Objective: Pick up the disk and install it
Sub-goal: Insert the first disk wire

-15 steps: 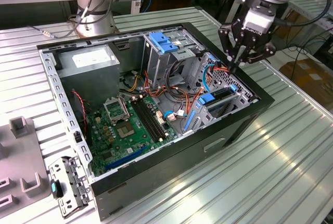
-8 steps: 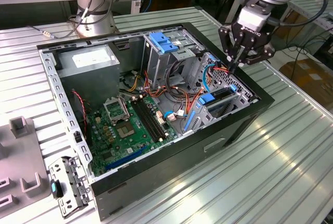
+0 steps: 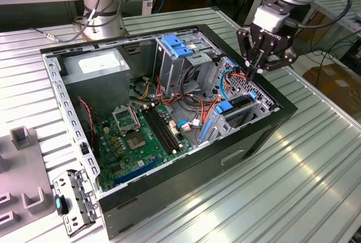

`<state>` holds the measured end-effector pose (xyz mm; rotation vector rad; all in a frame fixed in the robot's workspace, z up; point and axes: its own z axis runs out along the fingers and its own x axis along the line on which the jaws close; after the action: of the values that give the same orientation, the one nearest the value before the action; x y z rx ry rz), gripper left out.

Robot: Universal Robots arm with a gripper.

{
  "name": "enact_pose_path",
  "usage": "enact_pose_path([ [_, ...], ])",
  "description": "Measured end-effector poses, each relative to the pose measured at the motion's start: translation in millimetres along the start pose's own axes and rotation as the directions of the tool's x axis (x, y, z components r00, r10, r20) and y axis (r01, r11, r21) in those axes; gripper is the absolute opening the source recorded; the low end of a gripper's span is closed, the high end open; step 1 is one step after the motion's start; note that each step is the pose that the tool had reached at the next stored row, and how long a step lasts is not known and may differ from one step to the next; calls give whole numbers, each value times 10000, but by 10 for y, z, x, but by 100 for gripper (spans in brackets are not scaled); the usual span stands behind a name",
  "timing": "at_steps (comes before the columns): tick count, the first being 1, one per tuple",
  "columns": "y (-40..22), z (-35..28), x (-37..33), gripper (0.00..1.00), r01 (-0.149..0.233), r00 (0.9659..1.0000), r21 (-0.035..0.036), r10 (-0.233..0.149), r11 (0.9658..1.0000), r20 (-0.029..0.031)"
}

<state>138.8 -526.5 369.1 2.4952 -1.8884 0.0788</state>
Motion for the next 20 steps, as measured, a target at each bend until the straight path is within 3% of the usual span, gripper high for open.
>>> enact_pose_path([
  [2,1,2,0,16,-238,9997,-11,238,9997,-6],
  [9,1,3,0,16,-303,9995,-14,303,9995,-6],
  [13,5,5,-1,16,-768,9970,-35,768,9970,-15],
  [17,95,6,-25,16,-861,9963,-40,861,9963,-19],
  [18,95,10,-26,16,-955,9954,-44,955,9954,-21],
  [20,95,20,-26,16,-1492,9888,-68,1492,9888,-37],
])
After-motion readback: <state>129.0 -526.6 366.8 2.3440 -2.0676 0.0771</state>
